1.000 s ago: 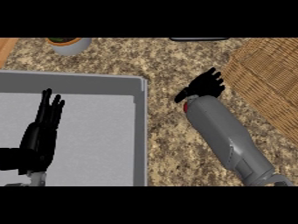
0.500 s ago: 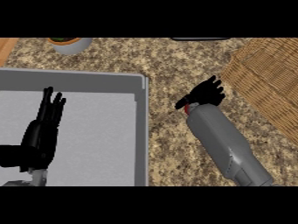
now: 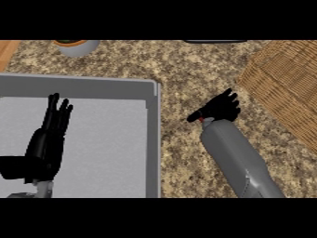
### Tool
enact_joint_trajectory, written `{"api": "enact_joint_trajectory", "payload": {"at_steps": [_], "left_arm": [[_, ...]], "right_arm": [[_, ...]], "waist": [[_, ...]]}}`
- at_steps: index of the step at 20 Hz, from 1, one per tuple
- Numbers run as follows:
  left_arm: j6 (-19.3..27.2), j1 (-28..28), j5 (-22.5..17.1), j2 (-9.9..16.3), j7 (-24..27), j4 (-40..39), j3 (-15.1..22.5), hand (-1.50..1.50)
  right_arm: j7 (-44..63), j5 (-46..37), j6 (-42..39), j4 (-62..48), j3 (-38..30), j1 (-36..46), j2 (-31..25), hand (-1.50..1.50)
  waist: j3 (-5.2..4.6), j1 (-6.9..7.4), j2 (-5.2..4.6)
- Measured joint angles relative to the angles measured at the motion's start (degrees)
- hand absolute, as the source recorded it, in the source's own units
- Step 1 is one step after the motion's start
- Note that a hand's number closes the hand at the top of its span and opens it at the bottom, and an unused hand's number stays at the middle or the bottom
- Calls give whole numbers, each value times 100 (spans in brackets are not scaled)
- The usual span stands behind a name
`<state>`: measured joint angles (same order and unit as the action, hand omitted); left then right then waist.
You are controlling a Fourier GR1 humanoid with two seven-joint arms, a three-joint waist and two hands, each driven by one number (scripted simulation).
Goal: Pick the tomato from the cutting board and place it in the basket
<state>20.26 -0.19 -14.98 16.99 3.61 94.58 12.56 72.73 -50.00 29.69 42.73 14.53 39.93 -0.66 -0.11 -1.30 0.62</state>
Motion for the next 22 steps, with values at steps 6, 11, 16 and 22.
{"api": "enact_joint_trajectory", "payload": {"at_steps": [6,11,16,22], "left_arm": [[-9,-133,83,-43,-115,23,6,0],[-85,-145,103,-98,-92,-28,-10,0],[-94,-145,161,-146,-108,-7,-23,0],[-143,-30,233,-217,-46,18,-10,0]], "right_arm": [[-64,-148,-25,116,-174,-146,12,-150],[-138,-234,-4,352,-223,-454,17,-150],[-197,-372,-2,560,-395,-699,-5,-150],[-336,-237,-187,593,-540,-739,39,150]], "waist": [[3,75,-29],[-3,87,-19],[-5,101,-16],[-9,132,-8]]}}
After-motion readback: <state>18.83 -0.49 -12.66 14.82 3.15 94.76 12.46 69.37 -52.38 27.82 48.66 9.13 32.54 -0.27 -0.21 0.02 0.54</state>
